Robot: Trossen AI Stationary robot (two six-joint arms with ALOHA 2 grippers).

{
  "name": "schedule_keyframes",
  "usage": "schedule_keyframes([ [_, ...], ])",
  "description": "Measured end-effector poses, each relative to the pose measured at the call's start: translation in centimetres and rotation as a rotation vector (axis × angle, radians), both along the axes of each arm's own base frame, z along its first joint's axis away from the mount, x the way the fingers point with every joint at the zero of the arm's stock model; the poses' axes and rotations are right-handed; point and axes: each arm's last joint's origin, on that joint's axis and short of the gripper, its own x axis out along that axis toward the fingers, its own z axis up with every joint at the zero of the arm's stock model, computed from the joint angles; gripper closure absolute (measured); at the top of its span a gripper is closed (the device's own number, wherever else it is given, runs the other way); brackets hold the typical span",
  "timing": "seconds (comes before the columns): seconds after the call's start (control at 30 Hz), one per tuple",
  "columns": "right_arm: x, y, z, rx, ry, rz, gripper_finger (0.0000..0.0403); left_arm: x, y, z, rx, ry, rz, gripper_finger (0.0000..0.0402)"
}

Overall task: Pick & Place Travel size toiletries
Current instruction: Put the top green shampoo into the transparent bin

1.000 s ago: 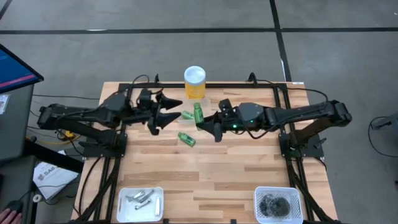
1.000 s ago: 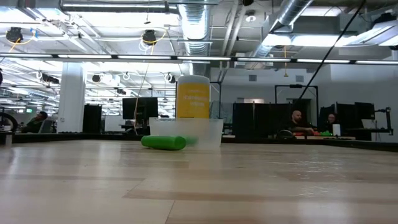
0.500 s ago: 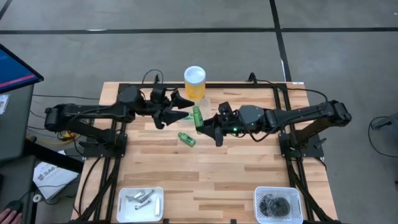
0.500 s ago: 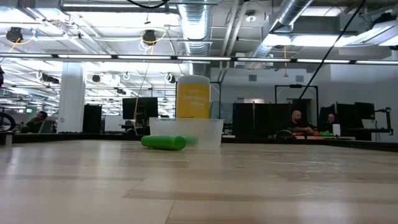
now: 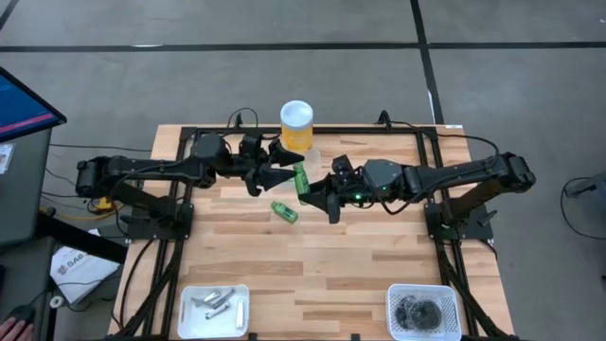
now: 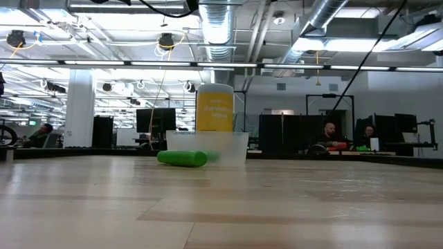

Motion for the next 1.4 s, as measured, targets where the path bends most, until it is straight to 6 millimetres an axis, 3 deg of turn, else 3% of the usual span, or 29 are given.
schedule_keyframes([
  [0.4, 0.0, 0.01, 0.0, 0.0, 0.0, 0.002, 0.0247, 0.15, 0.0, -0.1, -0.042, 0.002, -0.024, 0.0099],
  [0.93, 0.02, 0.05, -0.02, 0.004, 0.001, 0.022, 0.0248, 0.2, -0.24, -0.09, -0.07, 0.002, -0.046, 0.0221],
  [1.4, 0.05, 0.04, -0.07, 0.004, 0.003, 0.022, 0.0246, 0.89, -0.21, -0.58, -0.086, -0.007, -0.063, 0.0237],
])
